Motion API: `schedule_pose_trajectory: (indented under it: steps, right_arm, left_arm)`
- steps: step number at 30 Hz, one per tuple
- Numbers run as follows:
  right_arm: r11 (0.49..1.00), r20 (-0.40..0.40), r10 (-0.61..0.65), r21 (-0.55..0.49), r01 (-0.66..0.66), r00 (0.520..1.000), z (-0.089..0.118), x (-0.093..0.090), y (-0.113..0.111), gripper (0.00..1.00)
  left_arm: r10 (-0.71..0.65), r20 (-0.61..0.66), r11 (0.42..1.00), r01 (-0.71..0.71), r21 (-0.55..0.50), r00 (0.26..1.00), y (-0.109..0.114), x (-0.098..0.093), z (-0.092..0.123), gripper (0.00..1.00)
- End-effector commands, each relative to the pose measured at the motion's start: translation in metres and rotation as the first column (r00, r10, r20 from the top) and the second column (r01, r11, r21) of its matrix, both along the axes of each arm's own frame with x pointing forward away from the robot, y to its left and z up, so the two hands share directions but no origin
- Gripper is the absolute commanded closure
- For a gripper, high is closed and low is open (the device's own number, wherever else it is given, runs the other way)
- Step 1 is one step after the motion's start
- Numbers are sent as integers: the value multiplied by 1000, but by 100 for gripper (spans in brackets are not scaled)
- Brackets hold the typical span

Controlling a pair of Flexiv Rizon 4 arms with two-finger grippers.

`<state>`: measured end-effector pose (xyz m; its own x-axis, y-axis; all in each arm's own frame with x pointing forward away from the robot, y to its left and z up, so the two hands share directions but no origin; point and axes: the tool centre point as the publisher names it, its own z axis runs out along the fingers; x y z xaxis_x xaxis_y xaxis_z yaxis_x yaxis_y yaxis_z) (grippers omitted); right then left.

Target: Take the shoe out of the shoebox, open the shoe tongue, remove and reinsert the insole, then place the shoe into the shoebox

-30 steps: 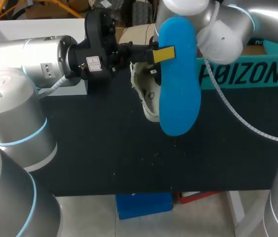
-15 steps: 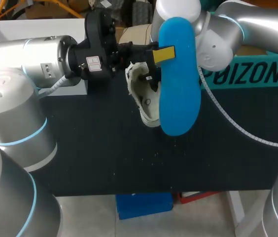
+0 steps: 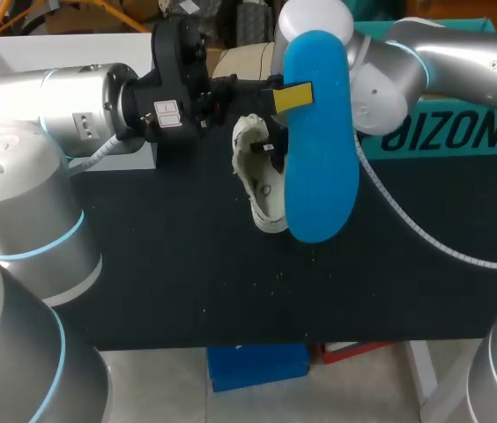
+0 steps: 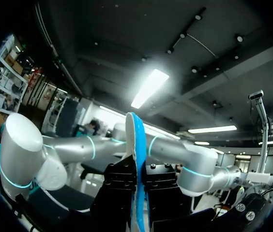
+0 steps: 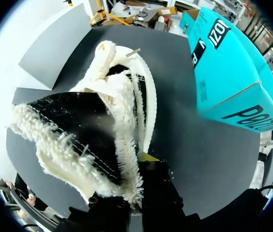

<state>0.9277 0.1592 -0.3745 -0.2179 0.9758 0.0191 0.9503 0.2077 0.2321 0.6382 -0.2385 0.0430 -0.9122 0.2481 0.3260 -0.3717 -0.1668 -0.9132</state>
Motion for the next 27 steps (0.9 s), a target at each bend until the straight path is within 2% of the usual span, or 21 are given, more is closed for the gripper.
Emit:
schedule_pose_trajectory:
  steps: [1,11,12,13,18,23,27]
  right_arm:
    - [1000,-24,-5,-2,4,1000,-14,6,6,100]
    - [1000,-63,4,-27,-6,998,-28,2,6,100]
    - [1000,-64,0,-30,-2,998,-27,2,5,66]
    - [999,-61,0,-38,-2,998,-24,1,3,0]
    - [1000,13,28,-3,-28,1000,10,0,-4,0]
    - [996,96,74,46,-79,993,55,-14,-14,0]
    - [986,144,71,142,-92,987,81,-32,-19,0]
  left_arm:
    - [4,1,1000,-4,1,1000,-1,-1,0,100]
    - [4,1,1000,-4,1,1000,-1,-1,0,100]
    - [4,1,1000,-4,1,1000,-1,-1,0,100]
    - [4,1,1000,-4,1,1000,-1,-1,0,100]
    - [4,1,1000,-4,1,1000,-1,-1,0,100]
    - [4,1,1000,-4,1,1000,-1,-1,0,100]
    - [4,1,1000,-4,1,1000,-1,-1,0,100]
